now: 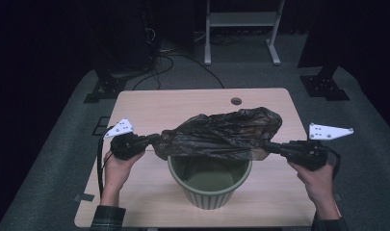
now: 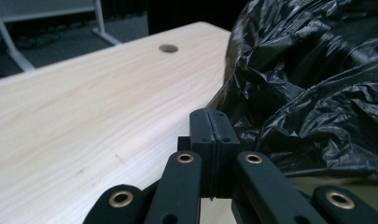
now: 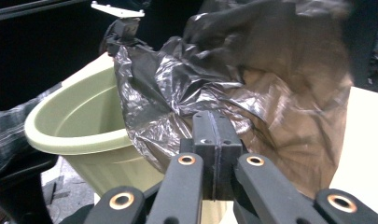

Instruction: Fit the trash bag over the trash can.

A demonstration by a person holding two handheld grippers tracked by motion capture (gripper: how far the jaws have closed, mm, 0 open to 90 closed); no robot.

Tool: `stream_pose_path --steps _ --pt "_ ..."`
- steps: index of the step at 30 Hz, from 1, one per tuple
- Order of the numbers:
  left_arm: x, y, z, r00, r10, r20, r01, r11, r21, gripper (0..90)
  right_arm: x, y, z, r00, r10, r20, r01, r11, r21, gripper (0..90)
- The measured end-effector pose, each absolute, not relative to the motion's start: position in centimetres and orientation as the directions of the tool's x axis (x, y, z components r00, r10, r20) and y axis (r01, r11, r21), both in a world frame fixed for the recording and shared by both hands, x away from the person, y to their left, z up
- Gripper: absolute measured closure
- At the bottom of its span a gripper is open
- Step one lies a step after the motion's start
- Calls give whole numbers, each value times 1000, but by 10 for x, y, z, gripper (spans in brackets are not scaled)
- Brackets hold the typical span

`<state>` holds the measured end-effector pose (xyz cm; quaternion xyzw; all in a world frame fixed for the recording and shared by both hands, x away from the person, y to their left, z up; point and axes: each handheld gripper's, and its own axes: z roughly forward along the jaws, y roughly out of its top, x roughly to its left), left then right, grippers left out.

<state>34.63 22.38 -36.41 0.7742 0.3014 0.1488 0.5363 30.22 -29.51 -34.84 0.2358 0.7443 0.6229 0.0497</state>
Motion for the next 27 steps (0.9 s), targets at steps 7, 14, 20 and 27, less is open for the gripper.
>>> stream_pose_path --steps 7,14,20,27 --pt "349 213 -344 788 613 -59 256 -239 937 894 298 -282 -325 -911 376 171 227 109 968 696" --pt "352 204 -338 798 600 -52 243 -241 940 895 321 -258 -311 -908 393 143 220 160 962 517" --pt "353 203 -338 798 600 -53 241 -237 941 895 329 -235 -318 -917 380 122 221 228 948 465" --pt "353 203 -336 798 601 -51 237 -234 943 895 325 -227 -320 -919 381 103 210 252 945 491"
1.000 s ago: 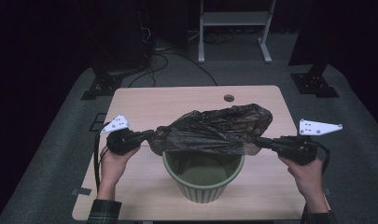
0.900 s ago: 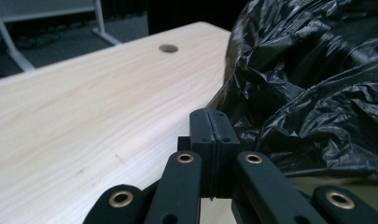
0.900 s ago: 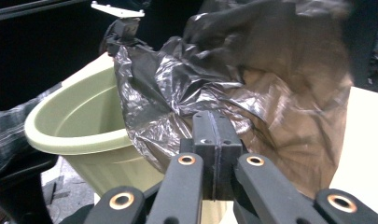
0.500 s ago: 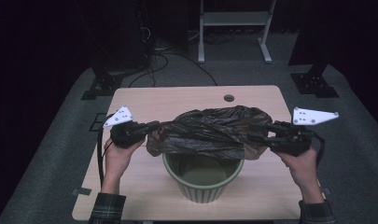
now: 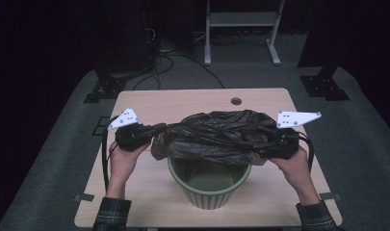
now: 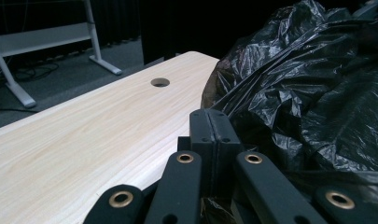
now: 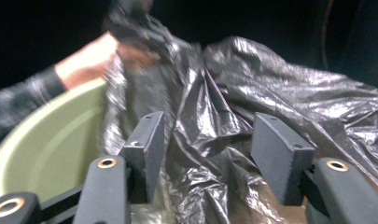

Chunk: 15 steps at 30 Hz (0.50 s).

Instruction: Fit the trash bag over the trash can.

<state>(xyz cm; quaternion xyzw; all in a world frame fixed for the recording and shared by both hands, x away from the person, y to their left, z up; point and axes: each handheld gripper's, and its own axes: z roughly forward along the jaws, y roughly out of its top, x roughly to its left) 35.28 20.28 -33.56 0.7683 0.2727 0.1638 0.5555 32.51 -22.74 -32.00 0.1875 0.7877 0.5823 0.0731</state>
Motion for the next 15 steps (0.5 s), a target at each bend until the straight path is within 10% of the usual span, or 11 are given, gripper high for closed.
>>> stream_pose_path --steps 6,15 --pt "353 202 -335 799 600 -48 230 -230 946 895 327 -229 -322 -911 402 92 204 245 948 891" --pt "373 197 -336 781 622 -46 245 -237 940 896 364 -244 -317 -869 456 190 270 116 956 899"
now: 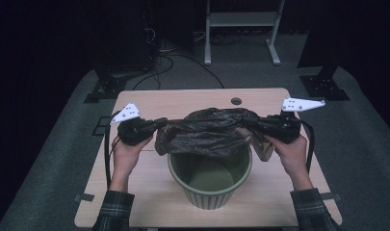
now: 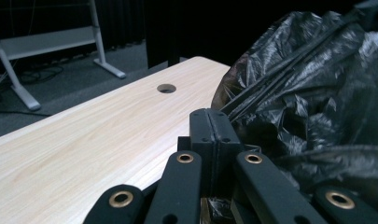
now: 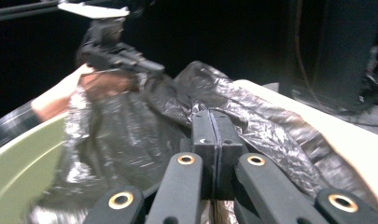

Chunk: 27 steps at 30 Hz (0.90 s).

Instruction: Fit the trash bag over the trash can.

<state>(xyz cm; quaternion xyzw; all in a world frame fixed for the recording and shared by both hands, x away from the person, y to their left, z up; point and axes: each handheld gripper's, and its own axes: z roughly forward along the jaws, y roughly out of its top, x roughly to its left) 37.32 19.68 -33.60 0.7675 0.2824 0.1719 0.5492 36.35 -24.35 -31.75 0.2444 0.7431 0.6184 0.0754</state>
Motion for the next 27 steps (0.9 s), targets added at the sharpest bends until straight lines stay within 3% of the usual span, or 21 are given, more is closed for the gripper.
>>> stream_pose_path --steps 6,12,15,27 --pt "383 191 -352 776 628 -55 294 -284 913 895 391 -244 -340 -819 515 253 359 116 926 899" --pt "375 192 -371 794 603 -72 337 -339 878 886 388 -244 -358 -818 509 270 391 146 909 898" --pt "371 196 -372 793 605 -71 336 -339 879 717 386 -244 -358 -820 505 269 388 145 910 899" --pt "350 232 -320 763 646 -38 244 -233 941 527 385 -242 -353 -824 504 258 375 146 915 899"
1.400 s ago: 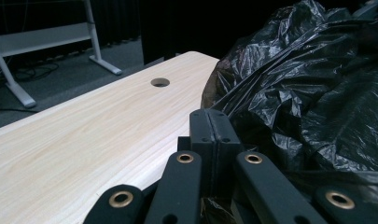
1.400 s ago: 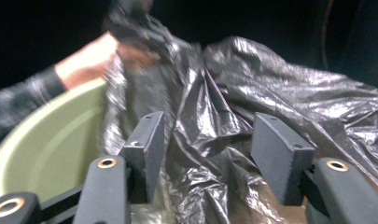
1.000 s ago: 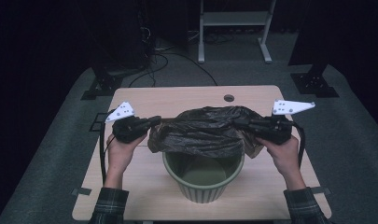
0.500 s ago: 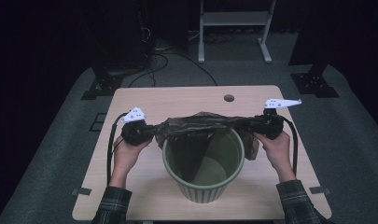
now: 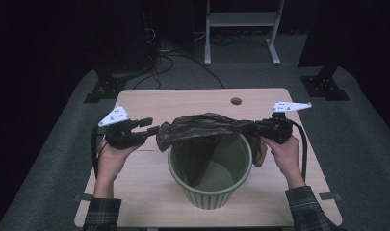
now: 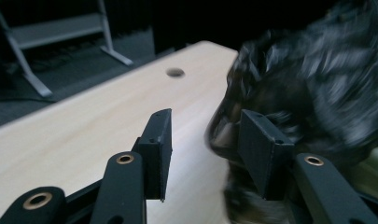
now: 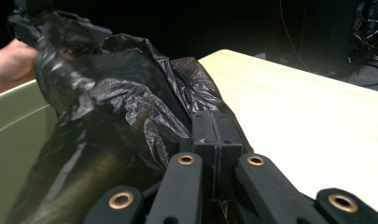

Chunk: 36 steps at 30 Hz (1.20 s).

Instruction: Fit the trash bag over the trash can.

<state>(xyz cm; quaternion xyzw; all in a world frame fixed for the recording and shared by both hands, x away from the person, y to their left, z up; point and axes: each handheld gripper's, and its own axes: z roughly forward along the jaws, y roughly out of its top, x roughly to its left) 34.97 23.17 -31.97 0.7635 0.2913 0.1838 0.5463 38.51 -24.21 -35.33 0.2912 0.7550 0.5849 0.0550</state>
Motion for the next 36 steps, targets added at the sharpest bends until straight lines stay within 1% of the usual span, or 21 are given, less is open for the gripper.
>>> stream_pose_path --steps 2,5,9,14,15,16,17,18,20,21,28,33,36 --pt "345 236 -312 767 640 -47 219 -193 956 513 385 -242 -353 -823 507 258 377 145 915 899" --pt "339 228 -302 814 579 -47 173 -165 971 470 385 -243 -353 -824 504 259 377 145 915 899" --pt "333 203 -293 860 511 -8 129 -201 971 417 386 -242 -354 -823 506 260 380 148 913 899" --pt "335 179 -292 884 468 16 113 -246 963 413 386 -241 -354 -822 505 263 383 148 912 899" --pt "336 175 -292 884 466 19 115 -256 960 435 386 -242 -354 -822 505 263 383 149 912 899" --pt "337 173 -293 885 465 19 119 -266 957 490 386 -242 -354 -822 504 265 384 147 912 899" --pt "338 172 -294 891 454 14 124 -274 954 588 386 -242 -354 -822 505 264 383 147 912 899" --pt "339 171 -295 895 447 7 132 -278 952 662 386 -242 -354 -822 505 265 384 146 912 899" --pt "338 171 -296 907 420 -18 145 -271 951 839 386 -242 -354 -821 505 265 384 146 911 899" --pt "337 172 -297 913 407 -29 148 -265 953 894 387 -242 -354 -821 506 265 385 148 911 899" --pt "309 187 -300 947 308 -90 155 -196 968 897 388 -245 -356 -805 529 268 400 150 904 900" --pt "288 197 -312 956 270 -118 172 -186 967 897 390 -246 -362 -789 548 278 424 157 892 900" --pt "279 202 -318 955 266 -128 185 -200 962 897 392 -245 -367 -782 553 286 439 164 883 900"
